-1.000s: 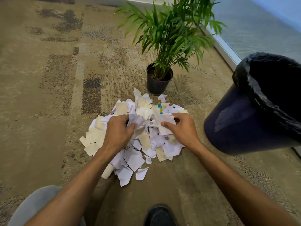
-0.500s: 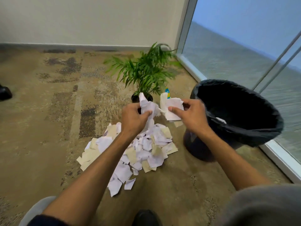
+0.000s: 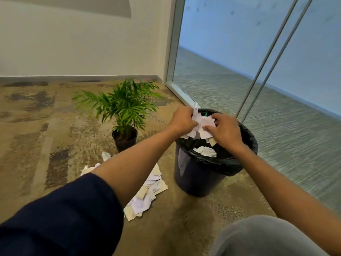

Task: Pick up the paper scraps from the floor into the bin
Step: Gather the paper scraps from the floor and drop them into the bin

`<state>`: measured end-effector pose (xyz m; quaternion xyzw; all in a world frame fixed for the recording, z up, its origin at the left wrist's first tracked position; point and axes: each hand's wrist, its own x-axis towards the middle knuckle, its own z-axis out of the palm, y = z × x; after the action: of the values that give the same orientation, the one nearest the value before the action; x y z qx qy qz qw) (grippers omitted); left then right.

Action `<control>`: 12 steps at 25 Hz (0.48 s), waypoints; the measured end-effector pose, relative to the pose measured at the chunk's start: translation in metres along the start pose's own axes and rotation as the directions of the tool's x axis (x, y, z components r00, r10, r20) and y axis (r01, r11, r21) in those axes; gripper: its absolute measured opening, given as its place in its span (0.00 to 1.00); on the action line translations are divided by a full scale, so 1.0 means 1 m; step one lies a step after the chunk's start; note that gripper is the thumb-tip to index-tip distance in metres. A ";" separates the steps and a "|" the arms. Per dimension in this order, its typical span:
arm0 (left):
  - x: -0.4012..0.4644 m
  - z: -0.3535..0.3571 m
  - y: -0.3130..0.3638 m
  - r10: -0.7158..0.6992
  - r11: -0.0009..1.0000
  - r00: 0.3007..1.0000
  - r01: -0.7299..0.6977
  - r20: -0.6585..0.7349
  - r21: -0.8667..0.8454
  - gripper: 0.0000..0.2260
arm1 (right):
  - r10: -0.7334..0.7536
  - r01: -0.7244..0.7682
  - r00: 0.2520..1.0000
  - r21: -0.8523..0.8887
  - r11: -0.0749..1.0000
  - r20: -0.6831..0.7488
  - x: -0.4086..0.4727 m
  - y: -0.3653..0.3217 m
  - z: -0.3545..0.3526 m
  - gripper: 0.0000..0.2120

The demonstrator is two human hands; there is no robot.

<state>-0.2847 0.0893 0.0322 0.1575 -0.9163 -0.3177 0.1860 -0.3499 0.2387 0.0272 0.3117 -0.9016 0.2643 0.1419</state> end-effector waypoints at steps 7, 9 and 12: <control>0.022 0.059 0.010 -0.057 0.960 0.939 -0.042 0.338 0.278 0.12 | 0.115 -0.028 0.960 -0.320 0.947 0.254 0.000 0.039 0.032 0.20; 0.023 0.068 0.008 -0.096 0.956 0.898 -0.037 0.430 0.292 0.15 | 0.155 -0.039 0.938 -0.351 0.935 0.309 -0.001 0.046 0.038 0.18; 0.024 0.067 0.009 -0.127 0.941 0.826 -0.074 0.549 0.329 0.11 | 0.198 -0.047 0.898 -0.361 0.931 0.393 -0.002 0.045 0.038 0.18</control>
<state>-0.3372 0.1213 -0.0044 0.0994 -0.9683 -0.1913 -0.1261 -0.3810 0.2484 -0.0220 0.2736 -0.9608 0.0379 -0.0219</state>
